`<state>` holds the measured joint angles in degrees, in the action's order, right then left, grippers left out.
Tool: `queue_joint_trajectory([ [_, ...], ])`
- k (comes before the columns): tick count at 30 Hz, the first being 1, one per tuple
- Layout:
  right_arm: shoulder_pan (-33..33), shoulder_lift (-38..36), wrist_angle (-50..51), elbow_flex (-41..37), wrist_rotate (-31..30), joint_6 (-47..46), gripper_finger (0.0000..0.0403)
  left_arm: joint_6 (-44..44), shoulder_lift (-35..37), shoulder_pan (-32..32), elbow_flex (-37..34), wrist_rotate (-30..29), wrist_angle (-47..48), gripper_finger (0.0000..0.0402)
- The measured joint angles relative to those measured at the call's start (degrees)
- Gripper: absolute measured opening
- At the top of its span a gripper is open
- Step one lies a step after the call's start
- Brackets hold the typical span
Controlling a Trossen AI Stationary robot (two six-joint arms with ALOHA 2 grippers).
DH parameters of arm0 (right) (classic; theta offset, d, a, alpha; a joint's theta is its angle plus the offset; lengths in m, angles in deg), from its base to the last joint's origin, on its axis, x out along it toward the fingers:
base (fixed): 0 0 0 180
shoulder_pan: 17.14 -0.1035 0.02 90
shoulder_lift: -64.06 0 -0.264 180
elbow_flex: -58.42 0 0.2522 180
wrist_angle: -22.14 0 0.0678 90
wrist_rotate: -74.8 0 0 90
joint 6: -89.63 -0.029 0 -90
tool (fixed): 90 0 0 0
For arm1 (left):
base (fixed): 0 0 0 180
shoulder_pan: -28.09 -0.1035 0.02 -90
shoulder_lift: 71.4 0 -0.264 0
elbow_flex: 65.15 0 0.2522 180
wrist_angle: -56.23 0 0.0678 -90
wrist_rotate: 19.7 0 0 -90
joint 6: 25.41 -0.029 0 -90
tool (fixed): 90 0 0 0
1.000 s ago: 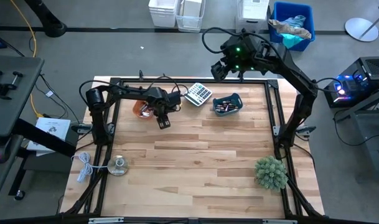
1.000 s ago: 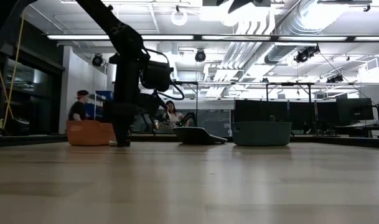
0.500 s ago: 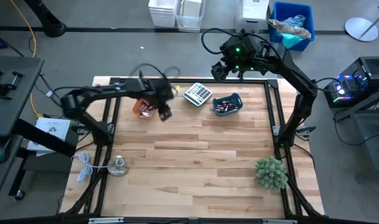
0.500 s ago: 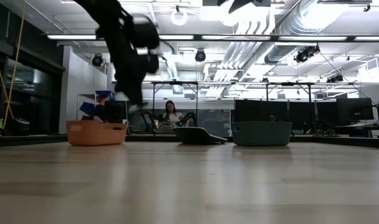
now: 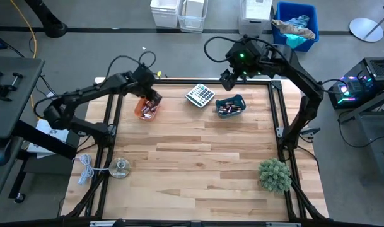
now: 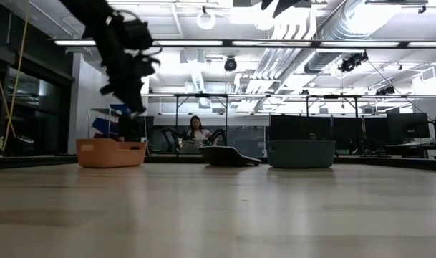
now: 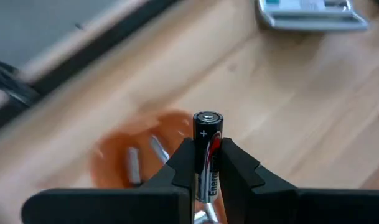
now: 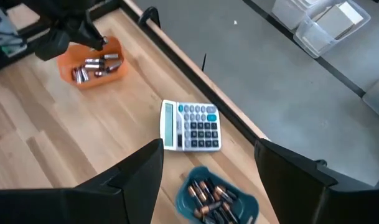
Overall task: Sort batteries
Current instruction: Put the silver battery into the orange bin, then put the golden battery into the blue bin
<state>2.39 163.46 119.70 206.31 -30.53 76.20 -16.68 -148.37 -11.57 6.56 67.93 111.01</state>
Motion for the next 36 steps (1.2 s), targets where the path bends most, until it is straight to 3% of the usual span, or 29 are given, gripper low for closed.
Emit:
queue_joint_trajectory([
  [4,-2.6,-2.1,2.7,0.0,-2.6,-1.0,0.0247,4.4,3.2,0.3,-9.9,4.4,-9.5,0.0030],
  [10,-9.0,-6.9,5.8,0.0,-12.0,-5.8,0.0247,12.0,10.5,0.9,-21.3,3.3,-23.2,0.0052],
  [19,-16.7,-11.2,6.3,0.0,-19.0,-13.4,0.0247,9.7,13.6,-0.1,-21.9,-5.2,-16.9,0.0133],
  [22,-18.2,-11.7,6.3,0.0,-19.8,-14.9,0.0247,11.3,13.6,-0.1,-21.9,-4.2,-16.7,0.0148],
  [25,-19.5,-11.7,6.1,-0.4,-19.7,-16.1,0.0247,15.1,14.2,0.0,-21.9,0.8,-21.4,0.0161],
  [28,-20.4,-11.8,6.1,-4.3,-18.2,-17.7,0.0247,19.0,15.5,0.5,-21.9,6.4,-30.7,0.0172],
  [31,-20.8,-11.8,5.6,-11.8,-13.2,-20.1,0.0247,23.0,17.6,1.3,-21.9,8.3,-41.6,0.0180],
  [34,-20.9,-11.8,1.9,-22.3,-4.7,-20.2,0.0247,25.4,19.7,1.6,-21.9,9.6,-51.1,0.0183],
  [36,-20.9,-11.8,-2.7,-30.5,4.3,-20.1,0.0247,25.8,20.9,1.6,-21.9,10.7,-56.2,0.0184],
])
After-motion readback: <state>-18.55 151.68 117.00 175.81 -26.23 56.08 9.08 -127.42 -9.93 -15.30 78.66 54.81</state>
